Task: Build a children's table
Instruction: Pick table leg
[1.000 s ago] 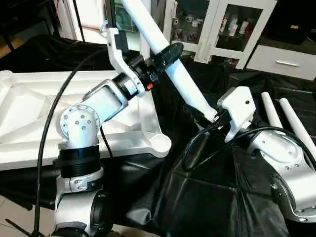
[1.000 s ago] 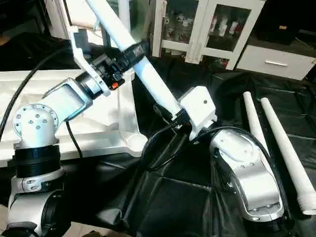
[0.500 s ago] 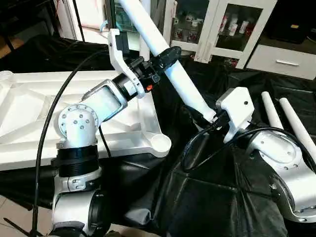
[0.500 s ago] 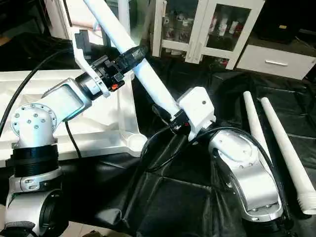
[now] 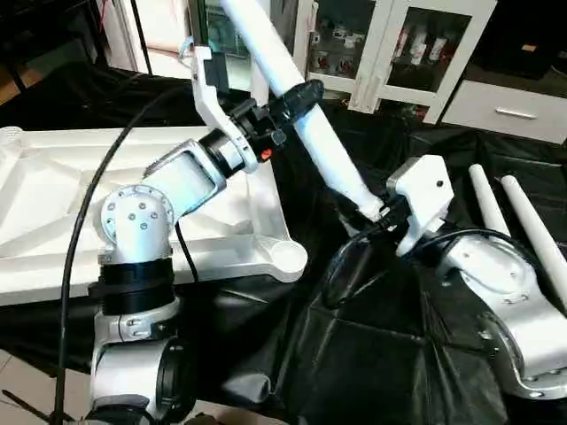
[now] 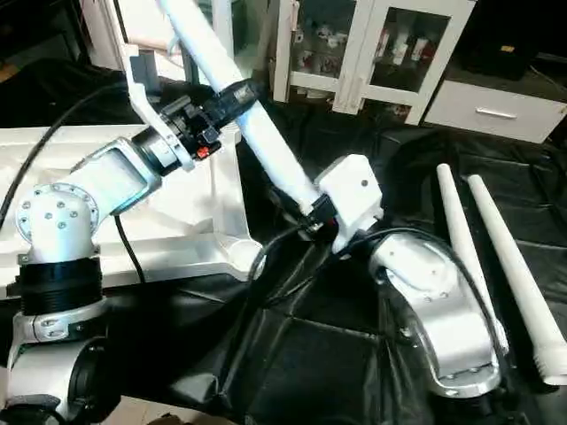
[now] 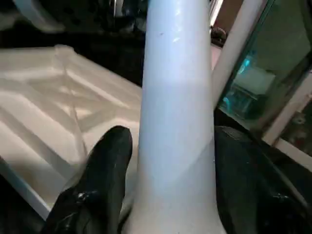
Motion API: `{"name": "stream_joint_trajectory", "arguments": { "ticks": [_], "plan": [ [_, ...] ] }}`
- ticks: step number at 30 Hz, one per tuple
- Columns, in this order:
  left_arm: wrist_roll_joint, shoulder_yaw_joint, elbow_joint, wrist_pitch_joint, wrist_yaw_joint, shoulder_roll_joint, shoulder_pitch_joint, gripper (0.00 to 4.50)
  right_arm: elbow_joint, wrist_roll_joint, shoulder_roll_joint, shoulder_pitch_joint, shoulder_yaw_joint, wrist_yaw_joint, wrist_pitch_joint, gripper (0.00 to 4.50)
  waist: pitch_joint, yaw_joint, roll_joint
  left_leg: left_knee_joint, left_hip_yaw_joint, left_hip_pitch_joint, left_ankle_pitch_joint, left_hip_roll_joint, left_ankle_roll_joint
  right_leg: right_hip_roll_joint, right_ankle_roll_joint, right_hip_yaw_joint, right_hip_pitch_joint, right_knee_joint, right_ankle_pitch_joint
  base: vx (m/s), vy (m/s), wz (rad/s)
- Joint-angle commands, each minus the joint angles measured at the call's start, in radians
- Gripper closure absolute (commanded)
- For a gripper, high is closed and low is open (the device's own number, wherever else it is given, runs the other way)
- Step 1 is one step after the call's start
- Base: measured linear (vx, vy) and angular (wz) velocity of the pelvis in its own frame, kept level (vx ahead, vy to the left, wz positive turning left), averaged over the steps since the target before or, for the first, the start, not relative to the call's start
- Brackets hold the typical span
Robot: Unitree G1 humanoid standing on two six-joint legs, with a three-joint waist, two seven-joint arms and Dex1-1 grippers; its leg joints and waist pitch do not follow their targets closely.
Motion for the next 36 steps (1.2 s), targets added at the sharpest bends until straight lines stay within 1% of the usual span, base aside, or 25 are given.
{"name": "stream_joint_trajectory", "arguments": {
  "ticks": [1, 2, 3, 4, 6, 7, 8, 9, 12, 13, 15, 16, 18, 20, 21, 22, 23, 24, 26, 27, 28, 30, 31, 32, 36],
  "plan": [
    [0.007, -0.011, 0.007, -0.005, -0.003, 0.013, -0.013, 2.68, -0.025, 0.090, 0.015, -0.014, -0.063, 0.011, 0.034, 1.59, -0.077, 0.003, 0.002, -0.066, -0.002, -0.005, -0.100, 0.021, 0.038, -0.045, -0.147, 0.026, 0.069, -0.064, -0.251, 0.000, 0.000, 0.00],
    [0.007, -0.011, 0.008, -0.005, -0.004, 0.014, -0.013, 2.69, -0.026, 0.096, 0.016, -0.014, -0.066, 0.012, 0.038, 1.46, -0.078, 0.003, 0.003, -0.066, -0.003, -0.005, -0.092, 0.023, 0.040, -0.045, -0.151, 0.026, 0.070, -0.061, -0.235, 0.000, 0.000, 0.00],
    [0.012, -0.016, 0.011, -0.005, -0.009, 0.021, -0.014, 2.70, -0.034, 0.154, 0.019, -0.019, -0.100, 0.027, 0.066, 1.34, -0.078, 0.004, 0.003, -0.066, -0.003, -0.004, -0.091, 0.022, 0.041, -0.044, -0.153, 0.026, 0.070, -0.061, -0.230, 0.000, 0.000, 0.00],
    [0.015, -0.018, 0.019, -0.006, -0.015, 0.027, -0.017, 2.70, -0.035, 0.208, 0.018, -0.026, -0.136, 0.041, 0.092, 1.34, -0.080, 0.005, 0.008, -0.066, -0.004, -0.004, -0.093, 0.021, 0.041, -0.044, -0.155, 0.026, 0.072, -0.060, -0.227, 0.000, 0.000, 0.00],
    [0.018, -0.021, 0.025, -0.006, -0.023, 0.033, -0.021, 2.70, -0.022, 0.270, 0.018, -0.041, -0.187, 0.048, 0.126, 1.09, -0.082, 0.006, 0.007, -0.064, -0.003, -0.005, -0.086, 0.020, 0.040, -0.044, -0.161, 0.025, 0.073, -0.060, -0.217, 0.000, 0.000, 0.00],
    [0.017, -0.027, 0.027, -0.003, -0.032, 0.037, -0.024, 2.70, -0.011, 0.314, 0.011, -0.053, -0.220, 0.056, 0.162, 1.02, -0.081, 0.006, 0.007, -0.065, -0.003, -0.003, -0.087, 0.020, 0.041, -0.043, -0.163, 0.025, 0.072, -0.061, -0.219, 0.000, 0.000, 0.00],
    [0.017, -0.032, 0.027, 0.000, -0.038, 0.041, -0.025, 2.70, -0.003, 0.334, 0.003, -0.060, -0.237, 0.060, 0.179, 1.02, -0.083, 0.007, 0.007, -0.064, -0.004, -0.003, -0.083, 0.019, 0.042, -0.043, -0.164, 0.024, 0.074, -0.059, -0.218, 0.000, 0.000, 0.00],
    [0.017, -0.036, 0.029, 0.002, -0.043, 0.045, -0.027, 2.70, 0.004, 0.349, -0.004, -0.067, -0.248, 0.063, 0.191, 0.83, -0.082, 0.008, 0.007, -0.063, -0.002, -0.004, -0.081, 0.019, 0.038, -0.044, -0.164, 0.024, 0.072, -0.061, -0.222, 0.000, 0.000, 0.00],
    [0.024, -0.066, 0.036, 0.014, -0.082, 0.068, -0.039, 2.70, 0.071, 0.421, -0.046, -0.121, -0.304, 0.054, 0.311, 0.63, -0.082, 0.007, 0.009, -0.063, -0.003, -0.003, -0.082, 0.017, 0.029, -0.042, -0.166, 0.023, 0.073, -0.061, -0.236, 0.000, 0.000, 0.00],
    [0.025, -0.069, 0.037, 0.015, -0.085, 0.070, -0.041, 2.70, 0.077, 0.427, -0.050, -0.126, -0.308, 0.054, 0.321, 0.63, -0.082, 0.008, 0.008, -0.063, -0.003, -0.001, -0.086, 0.016, 0.026, -0.042, -0.164, 0.022, 0.073, -0.062, -0.246, 0.000, 0.000, 0.00],
    [0.030, -0.091, 0.044, 0.018, -0.111, 0.084, -0.054, 2.70, 0.114, 0.440, -0.102, -0.154, -0.299, 0.078, 0.402, 0.58, -0.082, 0.009, 0.010, -0.062, -0.003, -0.002, -0.082, 0.017, 0.020, -0.042, -0.165, 0.023, 0.074, -0.062, -0.247, 0.000, 0.000, 0.00],
    [0.033, -0.105, 0.048, 0.021, -0.128, 0.093, -0.065, 2.70, 0.141, 0.433, -0.144, -0.176, -0.278, 0.103, 0.452, 0.58, -0.083, 0.009, 0.005, -0.061, -0.002, -0.002, -0.075, 0.017, 0.020, -0.042, -0.164, 0.023, 0.075, -0.061, -0.237, 0.000, 0.000, 0.00],
    [0.035, -0.112, 0.050, 0.022, -0.135, 0.097, -0.069, 2.70, 0.150, 0.436, -0.157, -0.187, -0.270, 0.113, 0.460, 0.58, -0.082, 0.011, 0.005, -0.059, -0.002, -0.004, -0.068, 0.016, 0.020, -0.045, -0.167, 0.024, 0.077, -0.061, -0.239, 0.000, 0.000, 0.00],
    [0.035, -0.121, 0.051, 0.024, -0.148, 0.102, -0.074, 2.70, 0.158, 0.462, -0.165, -0.206, -0.267, 0.115, 0.496, 0.58, -0.083, 0.012, 0.002, -0.059, -0.002, -0.007, -0.059, 0.017, 0.021, -0.047, -0.170, 0.024, 0.080, -0.060, -0.245, 0.000, 0.000, 0.00],
    [0.034, -0.134, 0.049, 0.025, -0.165, 0.109, -0.076, 2.70, 0.158, 0.500, -0.175, -0.226, -0.257, 0.123, 0.537, 0.58, -0.083, 0.013, 0.000, -0.058, -0.002, -0.007, -0.052, 0.017, 0.023, -0.047, -0.174, 0.024, 0.080, -0.059, -0.239, 0.000, 0.000, 0.00],
    [0.034, -0.140, 0.046, 0.026, -0.174, 0.113, -0.076, 2.70, 0.158, 0.515, -0.177, -0.231, -0.255, 0.126, 0.553, 0.58, -0.084, 0.013, -0.002, -0.057, -0.003, -0.006, -0.043, 0.016, 0.027, -0.047, -0.176, 0.024, 0.081, -0.057, -0.236, 0.000, 0.000, 0.00],
    [0.034, -0.147, 0.043, 0.027, -0.183, 0.117, -0.074, 2.70, 0.157, 0.529, -0.179, -0.235, -0.254, 0.130, 0.565, 0.58, -0.082, 0.014, -0.001, -0.058, -0.002, -0.005, -0.039, 0.019, 0.030, -0.047, -0.178, 0.024, 0.077, -0.057, -0.232, 0.000, 0.000, 0.00],
    [0.035, -0.174, 0.026, 0.032, -0.216, 0.132, -0.066, 2.70, 0.159, 0.558, -0.191, -0.249, -0.247, 0.142, 0.610, 0.58, -0.082, 0.015, -0.001, -0.058, -0.001, -0.003, -0.045, 0.019, 0.030, -0.047, -0.180, 0.023, 0.075, -0.059, -0.244, 0.000, 0.000, 0.00],
    [0.035, -0.176, 0.024, 0.033, -0.220, 0.133, -0.066, 2.70, 0.160, 0.561, -0.192, -0.250, -0.247, 0.145, 0.615, 0.58, -0.082, 0.017, 0.000, -0.058, -0.001, -0.002, -0.044, 0.020, 0.029, -0.047, -0.182, 0.024, 0.075, -0.058, -0.242, 0.000, 0.000, 0.00],
    [0.035, -0.200, 0.006, 0.040, -0.254, 0.147, -0.058, 2.70, 0.168, 0.582, -0.202, -0.262, -0.243, 0.168, 0.653, 0.58, -0.083, 0.022, -0.004, -0.059, -0.002, -0.002, -0.040, 0.022, 0.025, -0.049, -0.181, 0.024, 0.077, -0.056, -0.244, 0.000, 0.000, 0.00],
    [0.037, -0.211, -0.003, 0.042, -0.271, 0.155, -0.054, 2.70, 0.170, 0.587, -0.208, -0.265, -0.240, 0.179, 0.669, 0.58, -0.082, 0.023, -0.003, -0.059, -0.001, -0.003, -0.040, 0.022, 0.026, -0.049, -0.181, 0.025, 0.075, -0.056, -0.243, 0.000, 0.000, 0.00],
    [0.049, -0.236, -0.016, 0.037, -0.299, 0.170, -0.050, 2.70, 0.157, 0.575, -0.232, -0.257, -0.216, 0.210, 0.668, 0.58, -0.083, 0.030, -0.010, -0.058, 0.000, -0.003, -0.040, 0.024, 0.018, -0.051, -0.174, 0.024, 0.076, -0.056, -0.258, 0.000, 0.000, 0.00],
    [0.049, -0.236, -0.016, 0.037, -0.299, 0.170, -0.050, 2.70, 0.157, 0.575, -0.232, -0.257, -0.216, 0.210, 0.668, 0.58, -0.082, 0.032, -0.008, -0.059, 0.000, -0.003, -0.040, 0.024, 0.017, -0.052, -0.171, 0.025, 0.075, -0.057, -0.261, 0.000, 0.000, 0.00],
    [0.057, -0.256, -0.023, 0.029, -0.323, 0.183, -0.048, 2.70, 0.143, 0.569, -0.252, -0.247, -0.192, 0.228, 0.659, 0.58, -0.081, 0.032, -0.009, -0.059, 0.001, -0.003, -0.039, 0.025, 0.015, -0.052, -0.169, 0.026, 0.075, -0.057, -0.264, 0.000, 0.000, 0.00],
    [0.073, -0.300, -0.052, 0.005, -0.383, 0.210, -0.037, 2.70, 0.123, 0.566, -0.278, -0.234, -0.156, 0.244, 0.649, 0.58, -0.082, 0.036, -0.008, -0.060, 0.000, -0.004, -0.042, 0.025, 0.004, -0.053, -0.151, 0.026, 0.073, -0.058, -0.290, 0.000, 0.000, 0.00]
  ]
}}
